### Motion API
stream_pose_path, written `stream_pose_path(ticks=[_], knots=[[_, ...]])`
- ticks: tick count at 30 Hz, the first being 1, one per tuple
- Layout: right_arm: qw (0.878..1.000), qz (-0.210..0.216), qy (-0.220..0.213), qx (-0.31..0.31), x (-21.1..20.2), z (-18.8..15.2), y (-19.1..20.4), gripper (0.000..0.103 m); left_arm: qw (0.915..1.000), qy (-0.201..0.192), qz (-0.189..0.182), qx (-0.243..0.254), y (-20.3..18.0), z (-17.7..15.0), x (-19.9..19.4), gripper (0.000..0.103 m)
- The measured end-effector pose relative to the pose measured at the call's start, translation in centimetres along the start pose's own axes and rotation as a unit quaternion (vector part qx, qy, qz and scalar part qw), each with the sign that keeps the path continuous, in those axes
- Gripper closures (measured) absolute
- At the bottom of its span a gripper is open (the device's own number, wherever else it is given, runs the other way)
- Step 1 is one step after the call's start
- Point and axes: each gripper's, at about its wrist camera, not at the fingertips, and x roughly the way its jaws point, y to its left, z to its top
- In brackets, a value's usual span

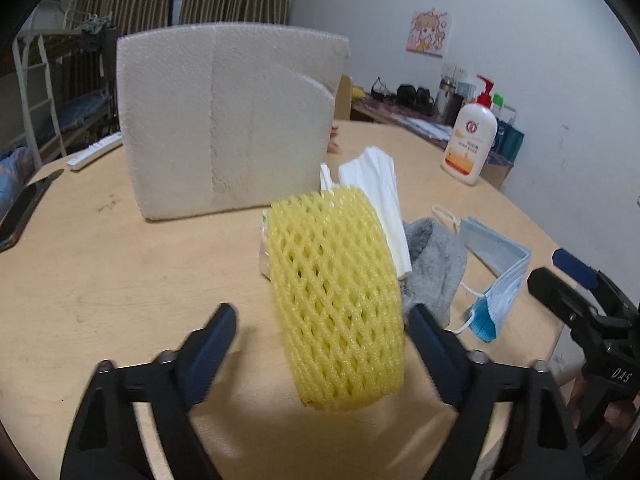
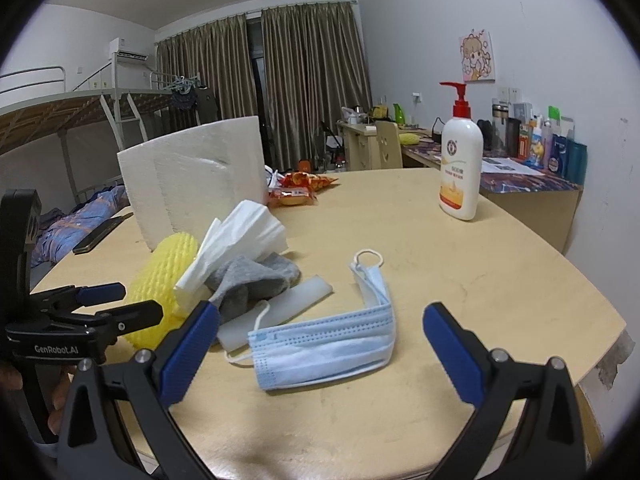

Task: Organize soft objects
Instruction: 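Close the left gripper on the yellow mesh fruit sleeve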

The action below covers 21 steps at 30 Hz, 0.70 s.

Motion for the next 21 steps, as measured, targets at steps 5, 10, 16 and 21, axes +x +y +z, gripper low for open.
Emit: stream_pose_path(ticks=[5,10,16,21], knots=[[1.0,0.0,0.006,0.002,0.5,0.1,-0.4,0.0,0.9994,0.034,-0.008,-0.004,0.1,0.1,1.3,0.054],[1.0,0.0,0.012,0.005,0.9,0.2,-0.7,0.0,0.9996,0.026,-0.01,-0.004,0.1,0.1,1.2,0.079],[1.0,-0.007,0.014,0.001,1.2,0.4,-0.9,0.0,0.9999,-0.004,-0.006,-0.01,1.1,0.0,-0.2,0.091],[1.0,-0.004,0.017,-0.003,1.6,0.5,-0.6,0.0,0.9998,-0.021,-0.002,0.003,1.5,0.1,-1.0,0.092]])
